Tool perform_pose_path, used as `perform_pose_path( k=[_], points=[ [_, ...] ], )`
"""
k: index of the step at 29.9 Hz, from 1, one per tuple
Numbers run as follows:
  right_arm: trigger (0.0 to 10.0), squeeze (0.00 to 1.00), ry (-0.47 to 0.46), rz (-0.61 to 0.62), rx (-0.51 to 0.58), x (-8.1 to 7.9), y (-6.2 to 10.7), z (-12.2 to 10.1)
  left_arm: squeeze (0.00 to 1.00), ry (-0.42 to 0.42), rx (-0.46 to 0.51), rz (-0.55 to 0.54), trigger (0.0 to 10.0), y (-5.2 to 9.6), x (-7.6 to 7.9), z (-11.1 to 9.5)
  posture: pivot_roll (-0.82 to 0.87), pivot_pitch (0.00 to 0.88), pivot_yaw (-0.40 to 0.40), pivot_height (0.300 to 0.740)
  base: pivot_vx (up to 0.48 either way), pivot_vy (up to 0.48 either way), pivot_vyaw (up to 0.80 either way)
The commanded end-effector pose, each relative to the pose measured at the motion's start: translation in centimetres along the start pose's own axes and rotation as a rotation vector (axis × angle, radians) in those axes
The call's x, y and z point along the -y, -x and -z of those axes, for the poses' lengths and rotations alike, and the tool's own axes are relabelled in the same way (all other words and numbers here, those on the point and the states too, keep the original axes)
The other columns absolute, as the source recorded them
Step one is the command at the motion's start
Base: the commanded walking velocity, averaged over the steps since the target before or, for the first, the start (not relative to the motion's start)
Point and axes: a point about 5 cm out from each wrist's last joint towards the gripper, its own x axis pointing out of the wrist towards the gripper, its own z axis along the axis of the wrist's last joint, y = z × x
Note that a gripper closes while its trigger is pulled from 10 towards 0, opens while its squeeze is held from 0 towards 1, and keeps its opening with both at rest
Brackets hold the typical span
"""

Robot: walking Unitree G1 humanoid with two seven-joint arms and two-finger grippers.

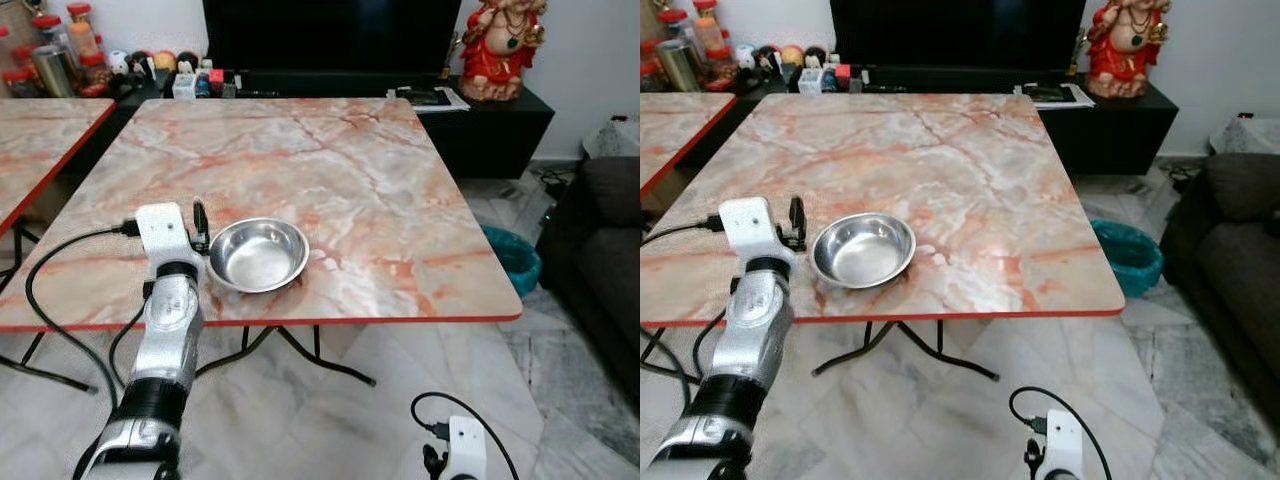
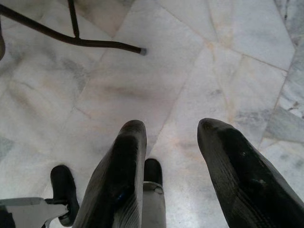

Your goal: Setting the table

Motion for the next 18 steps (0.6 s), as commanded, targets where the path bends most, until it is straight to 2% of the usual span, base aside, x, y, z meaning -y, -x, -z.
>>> perform_pose_path(
  k=[1,4,6,8,11,13,14,16,18],
  points=[
    [10.0,0.00,0.001,0.000,0.007,0.0,0.0,-0.1,0.00,-0.038,0.015,-0.051,10.0,0.3,-1.7,-0.1,0.05,0.000,-0.015,0.736,0.000,0.000,0.00],
    [10.0,0.00,0.000,0.006,0.002,0.1,0.0,0.1,0.00,-0.083,-0.003,-0.080,10.0,1.1,-3.1,0.7,0.05,0.000,-0.015,0.736,0.000,0.000,0.00],
    [10.0,0.00,0.001,0.008,-0.002,0.2,0.1,0.3,0.00,-0.125,-0.042,-0.137,10.0,2.4,-4.7,1.9,0.07,0.000,-0.024,0.736,0.000,0.000,0.00],
    [10.0,0.00,0.002,0.009,-0.003,0.3,0.1,0.3,0.00,-0.144,-0.060,-0.164,10.0,3.1,-5.4,2.4,0.07,0.000,-0.024,0.736,0.000,0.000,0.00],
    [10.0,0.00,0.002,0.009,-0.003,0.3,0.1,0.3,0.00,-0.148,-0.060,-0.166,10.0,3.2,-5.4,2.4,0.07,0.000,-0.024,0.736,0.000,0.000,0.00],
    [10.0,0.00,0.012,0.006,-0.005,0.3,0.1,0.3,0.00,-0.225,-0.139,-0.259,10.0,6.3,-7.5,4.5,0.07,0.000,-0.032,0.736,0.000,0.000,0.00],
    [10.0,0.00,0.012,0.006,-0.005,0.3,0.1,0.3,0.00,-0.225,-0.139,-0.259,10.0,6.3,-7.5,4.5,0.07,0.000,-0.032,0.736,0.000,0.000,0.00],
    [10.0,0.00,0.010,0.006,-0.003,0.3,0.1,0.2,0.00,-0.243,-0.199,-0.370,10.0,8.3,-9.3,5.8,0.08,0.000,-0.034,0.736,0.000,0.000,0.00],
    [10.0,0.00,0.012,0.005,-0.005,0.4,0.1,0.3,0.00,-0.275,-0.272,-0.436,10.0,9.9,-10.4,7.0,0.08,0.000,-0.035,0.736,0.000,0.000,0.00]
  ],
)
